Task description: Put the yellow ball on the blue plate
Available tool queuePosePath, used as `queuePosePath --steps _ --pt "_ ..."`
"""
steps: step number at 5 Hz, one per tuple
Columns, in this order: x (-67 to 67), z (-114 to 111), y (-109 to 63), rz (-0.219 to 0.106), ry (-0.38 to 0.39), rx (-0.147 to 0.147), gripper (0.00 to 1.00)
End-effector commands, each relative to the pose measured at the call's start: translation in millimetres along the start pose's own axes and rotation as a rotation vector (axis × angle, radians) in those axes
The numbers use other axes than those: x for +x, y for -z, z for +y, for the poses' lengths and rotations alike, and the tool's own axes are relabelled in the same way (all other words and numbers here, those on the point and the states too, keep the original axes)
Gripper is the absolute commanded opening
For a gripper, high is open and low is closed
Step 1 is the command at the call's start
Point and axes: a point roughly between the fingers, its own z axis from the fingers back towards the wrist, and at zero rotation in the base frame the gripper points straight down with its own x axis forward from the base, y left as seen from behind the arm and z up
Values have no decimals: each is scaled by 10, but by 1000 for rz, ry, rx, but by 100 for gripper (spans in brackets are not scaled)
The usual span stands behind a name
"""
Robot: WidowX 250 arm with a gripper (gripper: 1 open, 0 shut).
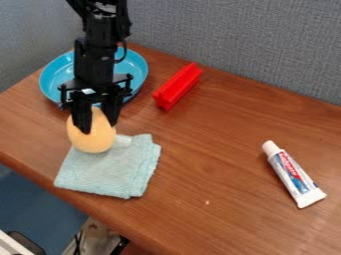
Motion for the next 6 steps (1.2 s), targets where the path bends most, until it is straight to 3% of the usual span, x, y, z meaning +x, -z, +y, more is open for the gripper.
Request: queuePosePath --steps 1,6 --pt "78 -11 -80 -11 -13 -28 0" --pt "85 26 -186 22 9 -10 0"
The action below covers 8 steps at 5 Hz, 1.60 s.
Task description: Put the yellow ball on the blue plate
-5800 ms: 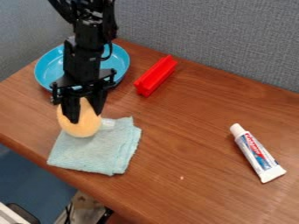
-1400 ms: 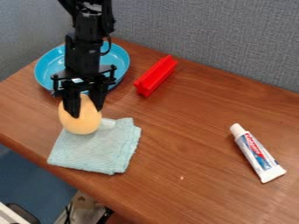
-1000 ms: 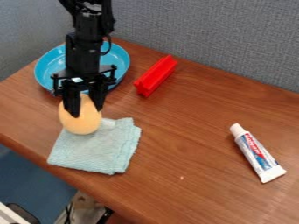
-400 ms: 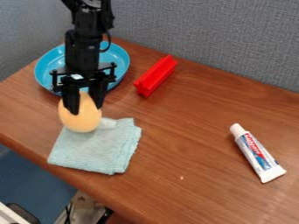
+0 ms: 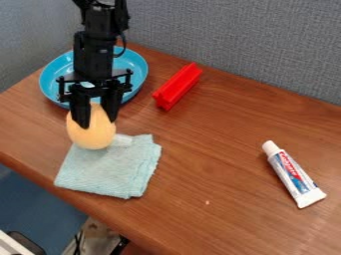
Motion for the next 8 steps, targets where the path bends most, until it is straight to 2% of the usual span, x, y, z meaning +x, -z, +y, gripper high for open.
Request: queuePosePath --steps 1,8 --pt "84 15 -113 -9 -11 -29 0" --pt "137 27 -138 27 3 -5 0"
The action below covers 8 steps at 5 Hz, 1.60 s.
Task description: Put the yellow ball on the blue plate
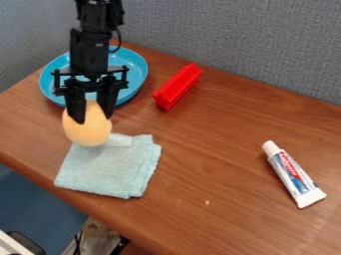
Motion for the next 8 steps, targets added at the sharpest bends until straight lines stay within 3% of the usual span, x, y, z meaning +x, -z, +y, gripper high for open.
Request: queuePosePath --steps 1,8 --pt "75 10 -108 -15 -17 -30 0" --pt "129 -15 -64 27 -6 -7 0"
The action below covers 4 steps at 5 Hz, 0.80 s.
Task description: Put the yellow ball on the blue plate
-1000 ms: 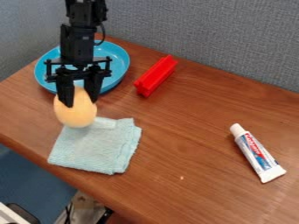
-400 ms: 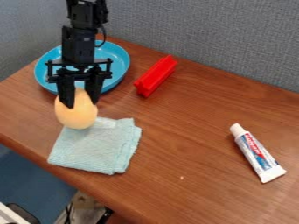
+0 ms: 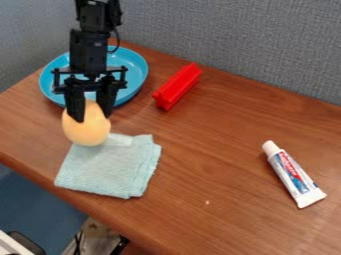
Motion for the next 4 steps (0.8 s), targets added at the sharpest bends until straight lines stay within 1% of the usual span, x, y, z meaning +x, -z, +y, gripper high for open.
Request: queuePosePath --steps 1,4 --pt "65 14 -103 -14 -10 -32 0" --pt "78 7 -96 6 0 -22 0"
